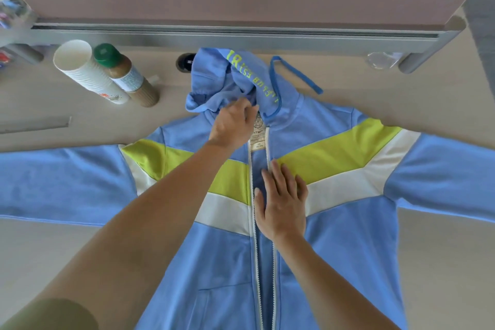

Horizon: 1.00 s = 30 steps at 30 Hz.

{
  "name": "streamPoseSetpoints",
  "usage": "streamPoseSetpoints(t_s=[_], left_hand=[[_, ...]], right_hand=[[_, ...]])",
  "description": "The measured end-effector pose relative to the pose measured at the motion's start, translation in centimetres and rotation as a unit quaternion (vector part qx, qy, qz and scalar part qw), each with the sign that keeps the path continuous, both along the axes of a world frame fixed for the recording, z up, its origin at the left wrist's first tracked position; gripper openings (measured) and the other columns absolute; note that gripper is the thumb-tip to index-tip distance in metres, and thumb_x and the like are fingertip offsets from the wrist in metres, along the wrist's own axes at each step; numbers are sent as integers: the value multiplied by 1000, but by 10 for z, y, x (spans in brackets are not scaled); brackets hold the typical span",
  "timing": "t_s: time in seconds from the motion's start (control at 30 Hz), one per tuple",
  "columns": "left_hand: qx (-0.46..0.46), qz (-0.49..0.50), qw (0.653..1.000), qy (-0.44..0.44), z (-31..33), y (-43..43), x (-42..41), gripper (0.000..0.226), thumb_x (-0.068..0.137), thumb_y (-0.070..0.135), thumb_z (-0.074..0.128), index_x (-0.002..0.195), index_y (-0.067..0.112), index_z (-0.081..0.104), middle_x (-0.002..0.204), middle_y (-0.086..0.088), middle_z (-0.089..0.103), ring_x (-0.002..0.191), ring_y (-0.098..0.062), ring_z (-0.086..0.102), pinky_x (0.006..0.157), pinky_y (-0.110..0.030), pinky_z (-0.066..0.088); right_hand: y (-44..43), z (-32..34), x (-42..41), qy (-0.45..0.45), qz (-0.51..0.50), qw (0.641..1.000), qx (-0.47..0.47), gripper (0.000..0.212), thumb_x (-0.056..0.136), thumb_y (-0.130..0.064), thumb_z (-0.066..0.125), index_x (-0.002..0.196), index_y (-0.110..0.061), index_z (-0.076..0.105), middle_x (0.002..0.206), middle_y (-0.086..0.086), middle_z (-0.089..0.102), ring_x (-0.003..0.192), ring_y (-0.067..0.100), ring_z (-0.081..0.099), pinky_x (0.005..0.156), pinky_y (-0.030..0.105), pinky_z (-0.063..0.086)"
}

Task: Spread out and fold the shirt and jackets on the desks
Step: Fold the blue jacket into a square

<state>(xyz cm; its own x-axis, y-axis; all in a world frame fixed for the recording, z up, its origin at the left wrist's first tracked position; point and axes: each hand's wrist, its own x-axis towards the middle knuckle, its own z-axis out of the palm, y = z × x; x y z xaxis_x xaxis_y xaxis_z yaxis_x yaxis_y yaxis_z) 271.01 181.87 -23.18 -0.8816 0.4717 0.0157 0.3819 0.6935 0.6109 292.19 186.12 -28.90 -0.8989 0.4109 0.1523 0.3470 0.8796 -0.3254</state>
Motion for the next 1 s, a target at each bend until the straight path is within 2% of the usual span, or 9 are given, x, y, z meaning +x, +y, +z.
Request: streamPoseSetpoints(t_s=[0.07, 0.13, 0.23, 0.33, 0.57, 0.7, 0.87, 0.93, 1.0], left_hand=[[52, -2, 998, 46, -7, -24, 24, 28, 96, 27, 51, 88, 2, 58, 79, -11, 64, 78, -35, 60, 69, -40, 45], [12, 19, 995, 94, -19, -53, 55, 25, 94, 28, 49, 91, 6, 59, 85, -10, 62, 79, -34, 56, 73, -44, 44], [-108, 59, 986, 113, -40, -91, 105, 38, 91, 38, 50, 112, 9, 62, 116, -12, 60, 103, -38, 53, 87, -50, 45], [-173, 20, 979, 104, -54, -110, 125, 56, 92, 44, 47, 136, 10, 56, 144, -13, 50, 133, -39, 43, 108, -54, 36], [-245, -21, 969, 34, -50, -111, 120, 71, 94, 57, 29, 156, 22, 28, 163, -5, 25, 148, -34, 23, 120, -52, 17], [-260, -27, 965, 23, -48, -111, 119, 77, 94, 65, 20, 159, 25, 14, 167, -1, 10, 152, -31, 9, 122, -50, 6], [-256, -59, 964, 35, -46, -110, 111, 88, 87, 73, 23, 159, 23, 16, 167, -3, 9, 152, -33, 6, 123, -51, 2], [-251, -68, 965, 42, -46, -110, 106, 90, 84, 73, 28, 158, 22, 19, 166, -5, 12, 152, -34, 9, 123, -52, 3], [-251, -73, 964, 47, -46, -109, 101, 92, 83, 74, 29, 158, 22, 21, 166, -4, 13, 152, -34, 10, 122, -52, 4]], right_hand=[[0, 0, 0, -6, 2, 1000, 1, 52, 94, -44, 44, 131, -13, 62, 152, 7, 46, 140, 32, 42, 110, 57, 32], [-1, 0, 0, -20, 5, 1000, 3, 55, 92, -48, 45, 135, -16, 59, 153, 7, 46, 140, 32, 41, 112, 57, 30], [-1, 1, 0, -24, 9, 1000, -2, 57, 90, -49, 49, 137, -17, 57, 153, 8, 46, 140, 32, 41, 112, 56, 28], [-2, 3, -1, -10, -5, 1000, -10, 52, 93, -44, 49, 133, -12, 57, 147, 9, 51, 136, 32, 44, 110, 54, 31], [4, 25, -36, -95, -111, 989, 6, 19, 87, -28, 49, 91, -11, 57, 92, 12, 60, 83, 37, 57, 71, 45, 41], [14, 39, -48, -144, -113, 980, -76, 14, 98, -20, 49, 104, -8, 54, 108, 13, 60, 100, 37, 58, 78, 42, 41], [-6, 52, -48, 9, -107, 978, -178, 9, 97, -15, 53, 89, -10, 52, 92, 8, 58, 84, 32, 56, 62, 35, 36], [-9, 45, -50, 17, -84, 978, -193, 10, 95, -12, 55, 85, -9, 53, 87, 9, 58, 83, 35, 56, 62, 38, 42], [-8, 34, -48, 4, -51, 987, -151, 11, 92, -14, 56, 83, -9, 57, 85, 11, 60, 84, 38, 57, 67, 43, 48]])
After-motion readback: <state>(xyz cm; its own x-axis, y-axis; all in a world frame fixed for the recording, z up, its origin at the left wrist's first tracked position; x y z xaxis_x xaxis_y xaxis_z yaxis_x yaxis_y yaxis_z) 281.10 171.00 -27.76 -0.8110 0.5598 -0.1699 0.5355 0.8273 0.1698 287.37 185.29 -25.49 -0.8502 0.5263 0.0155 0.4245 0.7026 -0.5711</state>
